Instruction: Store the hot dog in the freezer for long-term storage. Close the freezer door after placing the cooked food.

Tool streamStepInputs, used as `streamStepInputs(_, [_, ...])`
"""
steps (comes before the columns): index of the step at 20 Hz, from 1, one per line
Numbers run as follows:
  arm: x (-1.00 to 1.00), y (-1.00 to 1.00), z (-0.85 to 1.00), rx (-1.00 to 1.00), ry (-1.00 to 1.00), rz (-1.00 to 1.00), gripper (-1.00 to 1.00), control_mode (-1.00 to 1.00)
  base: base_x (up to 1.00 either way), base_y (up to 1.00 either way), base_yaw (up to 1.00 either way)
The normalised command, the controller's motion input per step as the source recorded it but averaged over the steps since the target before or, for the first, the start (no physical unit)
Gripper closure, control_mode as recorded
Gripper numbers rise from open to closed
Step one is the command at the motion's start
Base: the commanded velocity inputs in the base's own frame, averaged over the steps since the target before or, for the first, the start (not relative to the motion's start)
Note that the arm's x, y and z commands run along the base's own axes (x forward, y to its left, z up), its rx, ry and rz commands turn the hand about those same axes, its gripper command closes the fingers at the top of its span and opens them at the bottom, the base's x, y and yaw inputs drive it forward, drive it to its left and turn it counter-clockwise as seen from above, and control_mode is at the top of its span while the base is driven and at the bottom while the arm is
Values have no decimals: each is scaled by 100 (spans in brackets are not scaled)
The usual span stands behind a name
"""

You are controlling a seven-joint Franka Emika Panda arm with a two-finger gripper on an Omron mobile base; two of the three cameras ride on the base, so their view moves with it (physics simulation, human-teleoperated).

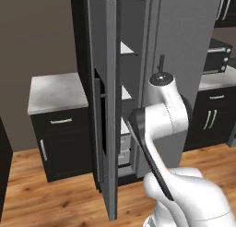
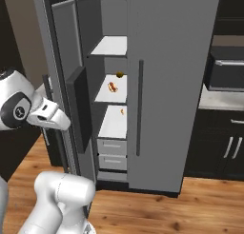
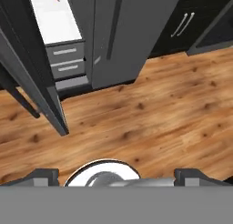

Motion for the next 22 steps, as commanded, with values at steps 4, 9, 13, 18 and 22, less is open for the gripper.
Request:
streamStepInputs(4, [56, 99, 0, -22, -20, -36, -100, -100, 0, 0, 0])
streamStepInputs(9, [48, 93, 0, -22, -22, -40, -100, -100, 0, 0, 0])
streamStepInputs(13, [55, 91, 0, -22, -28, -44, -100, -100, 0, 0, 0])
streamStepInputs(18, [57, 62, 0, -12, -30, -32, -100, -100, 0, 0, 0])
streamStepInputs(22, [55, 14, -8, -1, -4, -10, -100, -100, 0, 0, 0])
